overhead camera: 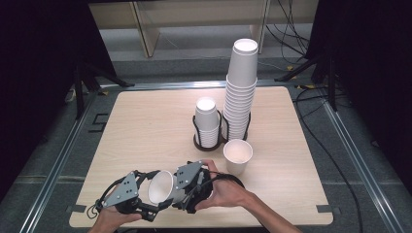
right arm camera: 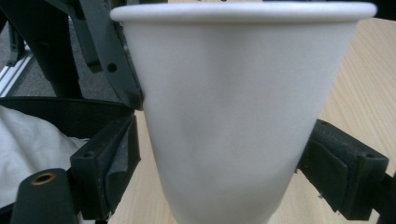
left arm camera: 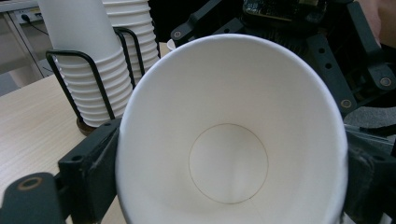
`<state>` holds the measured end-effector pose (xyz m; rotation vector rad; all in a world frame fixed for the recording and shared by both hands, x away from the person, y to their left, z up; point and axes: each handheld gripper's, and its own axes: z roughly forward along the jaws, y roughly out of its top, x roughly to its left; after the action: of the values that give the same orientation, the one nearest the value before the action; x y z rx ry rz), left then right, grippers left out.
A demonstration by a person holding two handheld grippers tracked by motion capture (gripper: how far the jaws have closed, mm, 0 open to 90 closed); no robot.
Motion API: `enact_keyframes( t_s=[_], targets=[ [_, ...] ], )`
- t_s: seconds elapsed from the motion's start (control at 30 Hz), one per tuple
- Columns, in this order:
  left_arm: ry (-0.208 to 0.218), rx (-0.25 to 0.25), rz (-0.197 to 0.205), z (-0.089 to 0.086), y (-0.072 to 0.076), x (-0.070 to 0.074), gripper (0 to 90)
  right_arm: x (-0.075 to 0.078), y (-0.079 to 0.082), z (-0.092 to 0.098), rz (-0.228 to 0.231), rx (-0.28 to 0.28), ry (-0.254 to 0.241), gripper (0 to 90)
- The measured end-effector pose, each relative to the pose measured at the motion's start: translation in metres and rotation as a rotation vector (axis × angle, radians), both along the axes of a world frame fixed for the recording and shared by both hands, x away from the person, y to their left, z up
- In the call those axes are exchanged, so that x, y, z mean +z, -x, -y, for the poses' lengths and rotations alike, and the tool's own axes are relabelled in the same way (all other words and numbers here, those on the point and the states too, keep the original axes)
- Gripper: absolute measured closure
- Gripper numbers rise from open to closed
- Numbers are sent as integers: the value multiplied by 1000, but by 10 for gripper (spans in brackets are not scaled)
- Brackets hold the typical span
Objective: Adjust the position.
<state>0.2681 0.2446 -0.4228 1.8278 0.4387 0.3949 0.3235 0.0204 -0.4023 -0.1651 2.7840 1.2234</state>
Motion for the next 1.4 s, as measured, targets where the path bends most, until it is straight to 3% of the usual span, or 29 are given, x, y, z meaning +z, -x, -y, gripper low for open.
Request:
enact_keyframes(
  t_s=[0.1,0.23,0.27,0.37,0.4,0.47,0.77,0.87,0.93,1.1,1.4],
  targets=[
    [1,-3,0,0,0,0,107,-2,0,-1,-26,-6,5,179],
    [1,-10,2,0,0,1,107,-4,-2,-2,-14,1,2,191],
    [0,-12,4,0,0,0,107,-5,-1,-1,-40,-4,3,203],
    [11,-15,5,0,0,0,108,-4,-3,-1,-26,3,-1,210],
    [36,-18,6,1,0,0,108,-4,-4,0,-32,2,-4,208],
    [18,-15,5,0,1,1,108,-5,-4,-1,-41,7,-15,208],
    [33,-24,5,-2,0,1,106,-8,-4,-1,-56,16,-31,233],
    [74,-25,-6,-3,-1,-1,89,-7,-6,0,-42,30,-43,235],
    [93,-28,-7,-3,-1,-2,80,-6,-5,1,-70,25,-50,235],
    [133,-34,1,-3,-2,-3,79,-5,-5,3,-71,22,-55,238],
    [155,-19,16,-7,0,1,78,-3,-6,8,-57,5,-75,241]
  ],
)
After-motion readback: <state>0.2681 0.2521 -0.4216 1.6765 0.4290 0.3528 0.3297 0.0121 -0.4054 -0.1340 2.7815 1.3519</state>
